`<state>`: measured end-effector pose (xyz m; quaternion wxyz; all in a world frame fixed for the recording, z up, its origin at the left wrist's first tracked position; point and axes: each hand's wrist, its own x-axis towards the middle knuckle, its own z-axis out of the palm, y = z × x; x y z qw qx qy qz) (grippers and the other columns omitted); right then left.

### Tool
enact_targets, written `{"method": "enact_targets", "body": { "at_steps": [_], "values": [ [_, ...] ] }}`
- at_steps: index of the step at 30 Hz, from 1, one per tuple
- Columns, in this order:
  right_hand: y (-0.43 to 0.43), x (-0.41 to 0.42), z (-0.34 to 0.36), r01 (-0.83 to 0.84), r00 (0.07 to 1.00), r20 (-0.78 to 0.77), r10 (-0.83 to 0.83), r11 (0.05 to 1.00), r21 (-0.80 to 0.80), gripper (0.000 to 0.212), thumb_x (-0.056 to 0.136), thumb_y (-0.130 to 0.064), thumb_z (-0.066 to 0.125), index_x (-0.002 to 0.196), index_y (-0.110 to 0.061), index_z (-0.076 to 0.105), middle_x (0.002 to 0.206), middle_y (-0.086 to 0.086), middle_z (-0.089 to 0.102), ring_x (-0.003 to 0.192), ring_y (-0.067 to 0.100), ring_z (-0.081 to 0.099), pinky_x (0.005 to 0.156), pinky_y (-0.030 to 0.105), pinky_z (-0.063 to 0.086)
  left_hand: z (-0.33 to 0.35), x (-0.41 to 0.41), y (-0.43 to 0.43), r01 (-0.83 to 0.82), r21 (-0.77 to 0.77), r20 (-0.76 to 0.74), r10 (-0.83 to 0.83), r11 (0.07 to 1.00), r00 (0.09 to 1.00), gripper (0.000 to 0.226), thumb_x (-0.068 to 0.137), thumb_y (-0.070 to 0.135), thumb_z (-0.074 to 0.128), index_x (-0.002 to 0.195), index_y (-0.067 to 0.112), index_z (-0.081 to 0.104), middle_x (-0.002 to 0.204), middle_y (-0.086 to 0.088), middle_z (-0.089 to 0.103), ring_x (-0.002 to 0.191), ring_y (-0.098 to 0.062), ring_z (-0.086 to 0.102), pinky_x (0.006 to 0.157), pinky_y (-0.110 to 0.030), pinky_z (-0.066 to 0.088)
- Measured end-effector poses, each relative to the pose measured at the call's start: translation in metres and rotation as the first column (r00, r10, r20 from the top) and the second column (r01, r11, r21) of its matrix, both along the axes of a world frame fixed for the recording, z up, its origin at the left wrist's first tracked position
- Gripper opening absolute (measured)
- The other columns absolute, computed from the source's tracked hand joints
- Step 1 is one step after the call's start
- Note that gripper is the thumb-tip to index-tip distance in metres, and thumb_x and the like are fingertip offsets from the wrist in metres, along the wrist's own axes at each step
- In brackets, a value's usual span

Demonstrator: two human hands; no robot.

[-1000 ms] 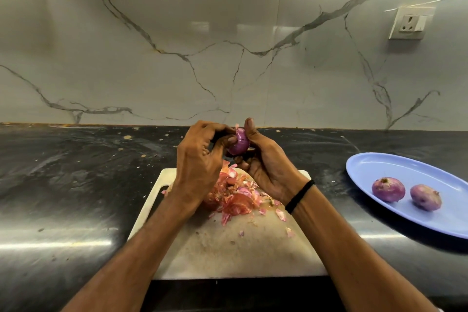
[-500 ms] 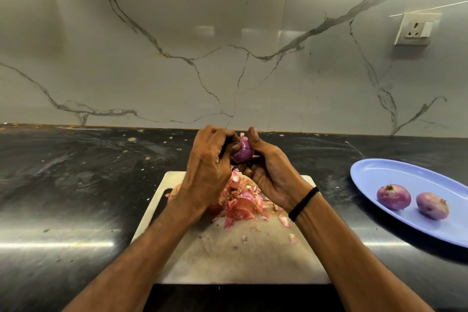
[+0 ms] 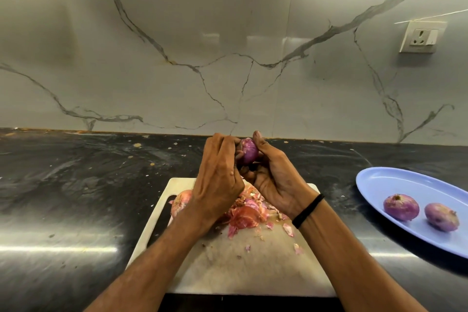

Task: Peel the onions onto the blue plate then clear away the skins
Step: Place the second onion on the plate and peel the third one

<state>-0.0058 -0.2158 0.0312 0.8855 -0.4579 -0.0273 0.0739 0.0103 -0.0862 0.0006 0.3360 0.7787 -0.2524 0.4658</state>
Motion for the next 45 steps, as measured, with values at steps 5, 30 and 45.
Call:
{"method": "enact_targets", "body": {
  "at_steps": [5,30,45],
  "values": [
    [-0.004,-0.003,0.005,0.025,1.0,-0.012,-0.025,1.0,0.008,0.062,0.086,-0.044,0.067,0.127,0.001,0.055,0.115,0.027,0.062,0.079,0.025,0.063,0.062,0.025,0.057,0.007,-0.006,0.006,0.015,-0.106,-0.007,-0.016,0.994,1.0,0.026,0.086,0.006,0.032,0.103,0.007,0.052,0.09,0.002,0.047,0.078,-0.007,0.044,0.073,-0.011,0.042],
    [-0.002,-0.009,0.004,0.007,1.0,-0.02,-0.009,0.995,-0.098,0.059,0.089,-0.046,0.068,0.126,0.0,0.06,0.098,0.019,0.063,0.055,0.014,0.059,0.053,0.02,0.055,0.011,-0.003,0.012,0.12,0.039,0.052,-0.122,0.992,0.991,0.021,0.085,-0.003,0.065,0.106,0.002,0.068,0.105,-0.011,0.063,0.099,-0.02,0.058,0.091,-0.022,0.051],
    [-0.003,-0.012,0.012,-0.048,0.995,-0.084,0.049,0.999,0.011,0.062,0.09,-0.045,0.067,0.125,0.006,0.057,0.093,0.024,0.068,0.06,0.015,0.059,0.055,0.018,0.055,0.011,-0.002,0.009,-0.017,-0.029,0.019,0.017,0.999,1.0,0.031,0.078,0.006,0.029,0.095,0.004,0.054,0.092,-0.01,0.048,0.089,-0.008,0.036,0.074,-0.009,0.035]
  ]
}}
